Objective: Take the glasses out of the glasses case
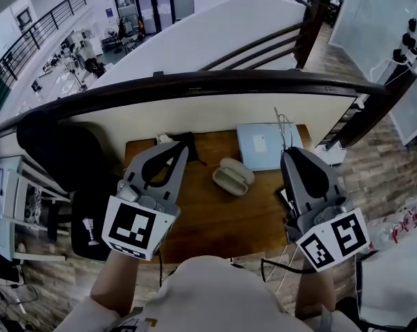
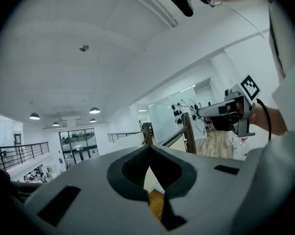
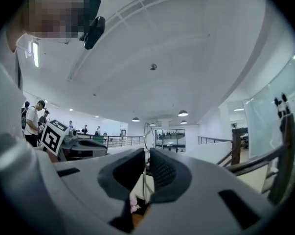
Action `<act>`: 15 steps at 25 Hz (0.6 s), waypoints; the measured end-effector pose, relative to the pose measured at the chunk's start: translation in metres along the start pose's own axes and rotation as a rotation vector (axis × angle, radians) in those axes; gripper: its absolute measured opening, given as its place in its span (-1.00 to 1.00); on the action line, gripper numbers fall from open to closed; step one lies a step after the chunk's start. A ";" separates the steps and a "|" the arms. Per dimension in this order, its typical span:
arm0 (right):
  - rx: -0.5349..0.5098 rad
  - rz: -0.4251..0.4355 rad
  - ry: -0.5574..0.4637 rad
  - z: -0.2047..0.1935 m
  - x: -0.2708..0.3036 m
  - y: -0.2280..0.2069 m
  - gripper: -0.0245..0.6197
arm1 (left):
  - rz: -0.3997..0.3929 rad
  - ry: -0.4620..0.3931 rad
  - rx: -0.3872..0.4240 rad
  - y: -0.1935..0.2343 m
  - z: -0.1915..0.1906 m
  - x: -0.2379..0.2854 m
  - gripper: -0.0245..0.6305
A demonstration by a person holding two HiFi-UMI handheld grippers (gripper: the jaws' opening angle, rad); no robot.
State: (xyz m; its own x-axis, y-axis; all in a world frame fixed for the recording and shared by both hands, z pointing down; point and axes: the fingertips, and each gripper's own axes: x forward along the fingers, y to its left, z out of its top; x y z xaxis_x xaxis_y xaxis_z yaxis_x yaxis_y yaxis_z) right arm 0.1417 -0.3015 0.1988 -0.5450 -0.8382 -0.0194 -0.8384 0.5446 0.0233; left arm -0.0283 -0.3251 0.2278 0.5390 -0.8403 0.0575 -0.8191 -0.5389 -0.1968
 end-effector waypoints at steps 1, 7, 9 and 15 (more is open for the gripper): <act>0.005 -0.004 0.003 -0.003 -0.003 0.000 -0.81 | 0.000 0.004 -0.003 0.000 -0.002 -0.002 -0.92; 0.029 0.013 0.066 -0.036 -0.011 0.010 -0.81 | -0.010 0.075 0.022 -0.010 -0.027 -0.009 -0.92; 0.032 0.027 0.101 -0.051 -0.013 0.016 -0.82 | -0.018 0.102 0.023 -0.016 -0.039 -0.011 -0.92; 0.043 0.060 0.140 -0.073 -0.015 0.031 -0.82 | -0.030 0.147 0.019 -0.026 -0.062 -0.015 -0.92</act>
State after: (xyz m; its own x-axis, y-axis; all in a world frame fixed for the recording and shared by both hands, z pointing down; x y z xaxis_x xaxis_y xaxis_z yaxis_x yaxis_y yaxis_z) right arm 0.1245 -0.2739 0.2726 -0.5901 -0.7983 0.1204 -0.8056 0.5920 -0.0227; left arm -0.0277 -0.3020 0.2931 0.5272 -0.8244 0.2062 -0.7986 -0.5635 -0.2114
